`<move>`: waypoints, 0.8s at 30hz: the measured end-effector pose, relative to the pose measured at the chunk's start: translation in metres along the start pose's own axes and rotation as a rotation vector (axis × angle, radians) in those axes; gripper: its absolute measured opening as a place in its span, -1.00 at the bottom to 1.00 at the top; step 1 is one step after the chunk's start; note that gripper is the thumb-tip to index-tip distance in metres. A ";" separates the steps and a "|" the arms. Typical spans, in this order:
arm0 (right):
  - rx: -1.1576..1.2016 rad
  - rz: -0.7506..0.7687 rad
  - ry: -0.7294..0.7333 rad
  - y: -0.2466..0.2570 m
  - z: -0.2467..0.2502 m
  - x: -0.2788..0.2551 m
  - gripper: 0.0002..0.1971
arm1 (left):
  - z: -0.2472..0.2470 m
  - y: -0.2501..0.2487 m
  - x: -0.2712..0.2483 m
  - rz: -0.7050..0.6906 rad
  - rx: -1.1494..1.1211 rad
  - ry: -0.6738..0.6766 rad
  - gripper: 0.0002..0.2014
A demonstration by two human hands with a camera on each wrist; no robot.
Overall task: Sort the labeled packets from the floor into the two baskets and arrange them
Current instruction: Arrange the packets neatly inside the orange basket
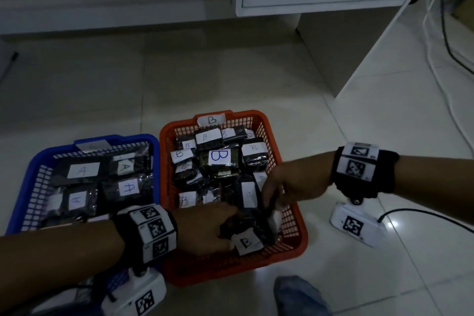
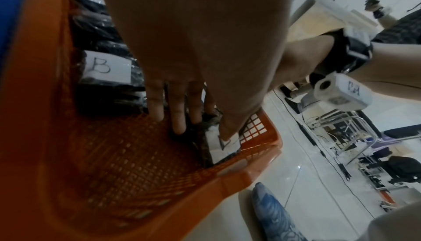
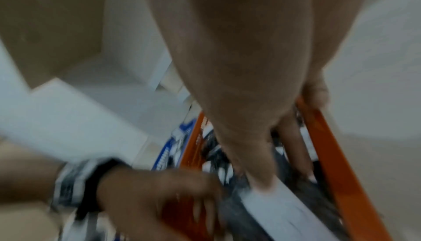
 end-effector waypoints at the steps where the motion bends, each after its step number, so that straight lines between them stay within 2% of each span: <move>1: 0.036 -0.028 -0.099 -0.007 0.011 -0.001 -0.76 | 0.000 0.001 0.001 0.000 0.004 -0.009 -0.49; 4: 0.174 -0.128 -0.318 -0.031 0.036 -0.006 -0.81 | 0.001 0.002 0.004 -0.008 0.035 -0.041 -0.59; 9: 0.359 -0.224 -0.435 -0.050 0.045 -0.001 -0.77 | 0.003 0.004 0.004 0.009 -0.059 -0.066 -0.68; 12: 0.427 -0.242 -0.514 -0.057 0.053 0.004 -0.82 | 0.020 0.004 -0.001 -0.012 -0.186 -0.182 -0.76; 14: 0.415 -0.249 -0.549 -0.057 0.063 0.005 -0.85 | 0.042 0.003 -0.007 -0.053 -0.242 -0.331 -0.83; 16: 0.392 -0.260 -0.586 -0.055 0.075 0.005 -0.78 | 0.068 0.003 -0.016 -0.077 -0.258 -0.487 -0.88; 19: 0.337 -0.270 -0.626 -0.054 0.093 0.010 -0.69 | 0.105 0.012 -0.027 -0.050 -0.171 -0.675 -0.88; 21: 0.245 -0.248 -0.601 -0.049 0.101 0.019 -0.66 | 0.123 0.021 -0.030 -0.017 -0.142 -0.746 -0.86; 24: 0.076 -0.271 -0.584 -0.045 0.104 0.038 -0.69 | 0.135 0.027 -0.026 0.006 -0.149 -0.751 -0.82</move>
Point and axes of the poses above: each hand's wrist, its own x-axis towards the middle knuckle, its own z-axis out of the back of the hand, y = z × x, the point moved 5 cm from there along x, towards the middle knuckle, and after that the axes turned 15 degrees about -x, right-handed, at the moved point
